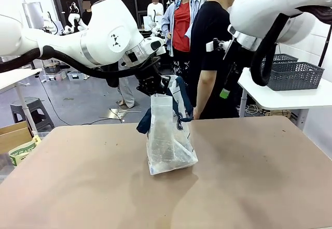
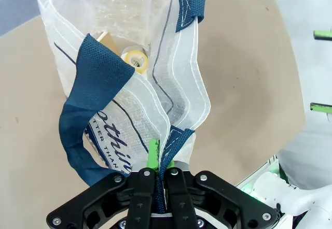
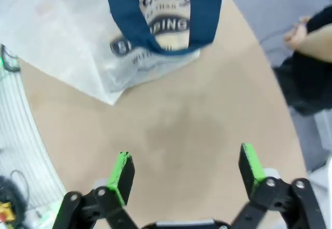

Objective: Transfer purchased items from the store into the shopping bag.
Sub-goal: Move the Reusable shopping bag to the right side of the table.

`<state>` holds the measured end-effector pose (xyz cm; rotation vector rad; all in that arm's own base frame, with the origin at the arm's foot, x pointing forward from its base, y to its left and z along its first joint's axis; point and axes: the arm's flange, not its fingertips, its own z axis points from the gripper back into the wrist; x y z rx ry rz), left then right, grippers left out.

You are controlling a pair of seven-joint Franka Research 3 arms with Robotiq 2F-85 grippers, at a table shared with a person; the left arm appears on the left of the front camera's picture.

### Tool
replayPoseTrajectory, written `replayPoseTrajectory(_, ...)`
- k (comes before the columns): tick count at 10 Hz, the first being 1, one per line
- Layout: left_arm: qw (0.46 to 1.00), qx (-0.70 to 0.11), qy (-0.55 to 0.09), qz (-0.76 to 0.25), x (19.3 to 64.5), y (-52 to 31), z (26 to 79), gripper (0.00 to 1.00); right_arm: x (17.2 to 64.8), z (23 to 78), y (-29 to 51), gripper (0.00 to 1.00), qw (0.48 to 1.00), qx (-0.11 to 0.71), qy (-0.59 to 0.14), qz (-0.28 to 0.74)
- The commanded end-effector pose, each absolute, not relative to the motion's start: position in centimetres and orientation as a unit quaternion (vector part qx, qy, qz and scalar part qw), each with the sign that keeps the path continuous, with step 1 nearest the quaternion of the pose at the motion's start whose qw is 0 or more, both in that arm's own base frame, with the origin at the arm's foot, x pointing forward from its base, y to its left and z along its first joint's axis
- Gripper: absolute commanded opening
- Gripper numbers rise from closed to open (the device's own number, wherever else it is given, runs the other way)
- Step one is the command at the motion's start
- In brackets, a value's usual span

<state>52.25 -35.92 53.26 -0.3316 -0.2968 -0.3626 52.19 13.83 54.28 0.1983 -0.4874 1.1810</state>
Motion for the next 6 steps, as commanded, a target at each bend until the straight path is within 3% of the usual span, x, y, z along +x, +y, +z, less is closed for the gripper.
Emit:
replayPoseTrajectory(1,0.958,-0.164,-0.147,-0.181,52.29,-35.81,53.29,0.0,52.36,53.12,13.07,1.0,0.771,0.166,-0.256,0.56)
replayPoseTrajectory(3,0.958,-0.164,-0.147,-0.181,52.29,-35.81,53.29,0.0,52.69,53.26,12.43,1.0,0.782,0.189,-0.254,0.537)
replayPoseTrajectory(4,0.958,-0.164,-0.147,-0.181,52.29,-35.81,53.29,0.0,52.66,53.7,13.07,1.0,0.778,0.149,-0.263,0.551)
replayPoseTrajectory(6,0.958,-0.164,-0.147,-0.181,52.29,-35.81,53.29,0.0,52.66,53.7,13.07,1.0,0.778,0.149,-0.263,0.551)
